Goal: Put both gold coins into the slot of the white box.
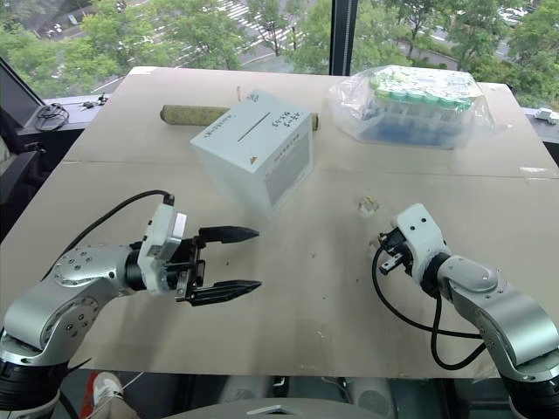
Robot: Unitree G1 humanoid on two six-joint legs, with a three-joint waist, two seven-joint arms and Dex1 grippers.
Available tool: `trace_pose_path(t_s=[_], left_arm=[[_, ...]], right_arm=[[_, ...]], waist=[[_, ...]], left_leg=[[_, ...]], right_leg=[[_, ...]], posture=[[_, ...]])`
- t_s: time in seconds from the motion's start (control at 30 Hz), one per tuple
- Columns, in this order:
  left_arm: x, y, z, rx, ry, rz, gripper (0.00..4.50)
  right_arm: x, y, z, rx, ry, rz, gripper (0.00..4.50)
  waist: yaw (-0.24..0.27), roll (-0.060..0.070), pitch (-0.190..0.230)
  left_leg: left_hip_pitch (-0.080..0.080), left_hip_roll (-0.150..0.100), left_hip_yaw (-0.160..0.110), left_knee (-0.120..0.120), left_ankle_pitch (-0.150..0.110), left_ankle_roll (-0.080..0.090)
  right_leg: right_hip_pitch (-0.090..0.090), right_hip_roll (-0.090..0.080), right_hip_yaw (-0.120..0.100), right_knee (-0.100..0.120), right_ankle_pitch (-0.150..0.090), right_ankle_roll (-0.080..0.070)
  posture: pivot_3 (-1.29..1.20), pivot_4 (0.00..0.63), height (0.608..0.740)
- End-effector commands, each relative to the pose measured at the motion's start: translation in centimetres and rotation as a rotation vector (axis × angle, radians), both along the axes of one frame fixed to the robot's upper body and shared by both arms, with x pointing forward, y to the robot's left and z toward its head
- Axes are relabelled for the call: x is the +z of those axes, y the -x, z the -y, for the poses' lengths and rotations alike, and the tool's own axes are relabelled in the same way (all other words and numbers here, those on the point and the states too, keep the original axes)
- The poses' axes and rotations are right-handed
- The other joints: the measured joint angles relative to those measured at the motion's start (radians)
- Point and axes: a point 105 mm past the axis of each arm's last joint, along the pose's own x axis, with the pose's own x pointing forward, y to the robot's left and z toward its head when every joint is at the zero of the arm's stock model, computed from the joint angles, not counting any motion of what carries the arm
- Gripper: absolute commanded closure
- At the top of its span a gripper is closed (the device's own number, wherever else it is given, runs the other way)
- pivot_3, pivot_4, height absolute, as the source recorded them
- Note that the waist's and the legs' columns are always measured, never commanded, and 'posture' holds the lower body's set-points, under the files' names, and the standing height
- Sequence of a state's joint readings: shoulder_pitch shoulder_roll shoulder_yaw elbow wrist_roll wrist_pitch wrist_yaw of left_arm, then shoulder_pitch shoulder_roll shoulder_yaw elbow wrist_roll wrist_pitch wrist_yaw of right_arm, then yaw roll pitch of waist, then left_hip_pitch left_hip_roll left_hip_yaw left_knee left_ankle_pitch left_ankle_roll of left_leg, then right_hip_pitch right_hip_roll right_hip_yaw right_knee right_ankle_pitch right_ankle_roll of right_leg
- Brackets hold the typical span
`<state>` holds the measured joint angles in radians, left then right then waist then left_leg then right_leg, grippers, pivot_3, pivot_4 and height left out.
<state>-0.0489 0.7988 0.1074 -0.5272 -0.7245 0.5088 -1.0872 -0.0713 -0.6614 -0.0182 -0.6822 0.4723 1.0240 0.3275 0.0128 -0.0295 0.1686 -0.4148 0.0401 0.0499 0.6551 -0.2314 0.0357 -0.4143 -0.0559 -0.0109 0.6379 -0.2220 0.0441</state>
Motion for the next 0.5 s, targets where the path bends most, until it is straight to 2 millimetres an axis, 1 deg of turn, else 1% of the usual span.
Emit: trace_pose_path(t_s=[0.03, 0.33, 0.5], left_arm=[[0.1, 0.2, 0.1, -0.011, 0.009, 0.010, 0.00], [0.1, -0.1, 0.1, -0.005, 0.037, -0.006, 0.00], [0.9, -0.4, 0.5, 0.001, 0.093, -0.053, 0.00]], right_arm=[[1.3, -0.3, 0.5, -0.014, 0.006, 0.051, 4.46], [2.1, -0.3, 0.7, -0.023, -0.036, 0.066, 4.46], [3.2, -0.2, 1.0, -0.032, -0.118, 0.073, 4.46]], waist=[[0.000, 0.000, 0.000], [0.000, 0.000, 0.000], [0.001, 0.000, 0.000]], left_leg=[[0.000, 0.000, 0.000, 0.000, 0.000, 0.000], [0.000, 0.000, 0.000, 0.000, 0.000, 0.000], [0.000, 0.000, 0.000, 0.000, 0.000, 0.000]], right_leg=[[0.000, 0.000, 0.000, 0.000, 0.000, 0.000], [0.000, 0.000, 0.000, 0.000, 0.000, 0.000], [0.000, 0.000, 0.000, 0.000, 0.000, 0.000]], posture=[[0.00, 0.150, 0.740], [0.00, 0.150, 0.740], [0.00, 0.150, 0.740]])
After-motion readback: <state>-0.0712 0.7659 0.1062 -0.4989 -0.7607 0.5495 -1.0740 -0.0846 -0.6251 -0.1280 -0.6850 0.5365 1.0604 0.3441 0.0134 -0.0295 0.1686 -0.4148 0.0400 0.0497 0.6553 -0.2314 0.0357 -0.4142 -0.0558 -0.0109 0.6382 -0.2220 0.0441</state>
